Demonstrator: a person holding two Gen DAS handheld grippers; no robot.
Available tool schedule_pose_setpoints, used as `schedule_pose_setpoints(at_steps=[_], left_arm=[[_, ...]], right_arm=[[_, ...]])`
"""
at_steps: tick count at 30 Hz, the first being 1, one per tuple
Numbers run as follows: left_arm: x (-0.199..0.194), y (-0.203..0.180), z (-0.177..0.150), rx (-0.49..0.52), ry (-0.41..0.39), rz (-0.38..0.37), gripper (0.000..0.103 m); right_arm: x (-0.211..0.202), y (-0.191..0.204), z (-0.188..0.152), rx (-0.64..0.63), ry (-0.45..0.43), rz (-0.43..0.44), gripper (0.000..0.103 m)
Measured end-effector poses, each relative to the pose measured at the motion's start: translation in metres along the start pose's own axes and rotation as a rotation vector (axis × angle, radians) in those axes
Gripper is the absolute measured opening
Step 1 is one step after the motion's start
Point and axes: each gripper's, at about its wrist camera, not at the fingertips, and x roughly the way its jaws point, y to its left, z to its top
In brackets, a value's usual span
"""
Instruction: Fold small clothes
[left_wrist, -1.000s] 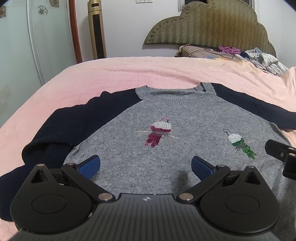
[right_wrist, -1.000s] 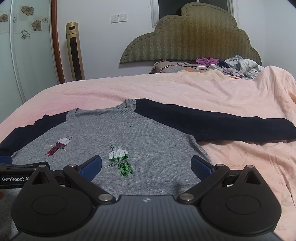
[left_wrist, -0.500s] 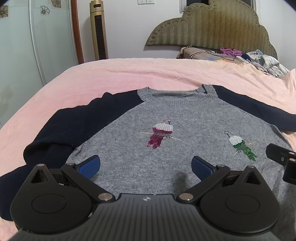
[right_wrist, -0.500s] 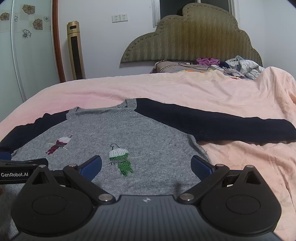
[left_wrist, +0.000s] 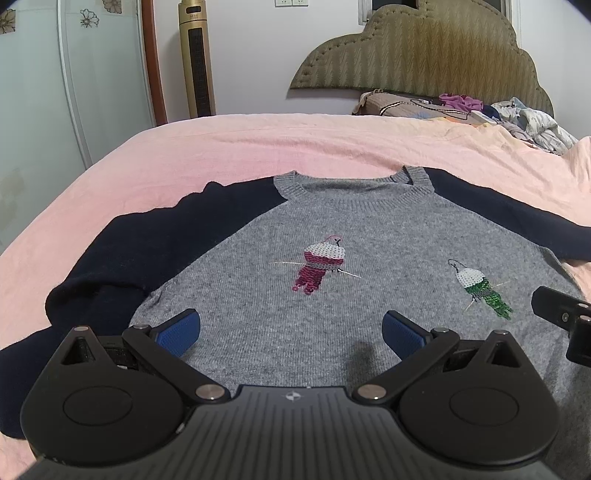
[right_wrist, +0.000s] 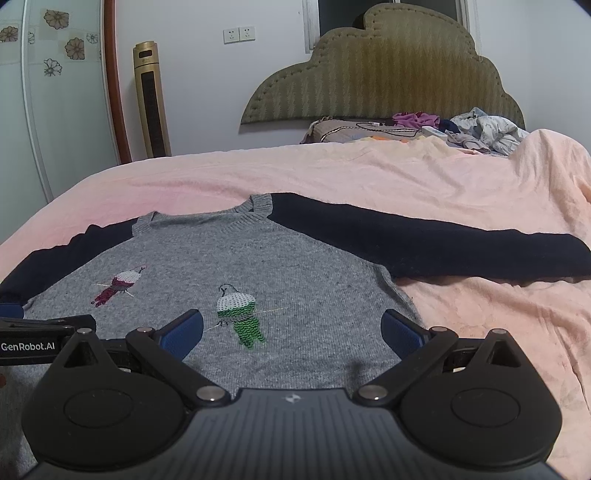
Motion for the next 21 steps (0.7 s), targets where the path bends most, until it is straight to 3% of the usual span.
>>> schedule_pose_setpoints(at_steps=[21], left_arm=[[0.0059, -0.0064, 0.004, 0.032, 0.003, 0.012, 0.103]], right_arm=[[0.006, -0.0057, 0.0011, 0.017, 0.009, 0.02, 0.103]])
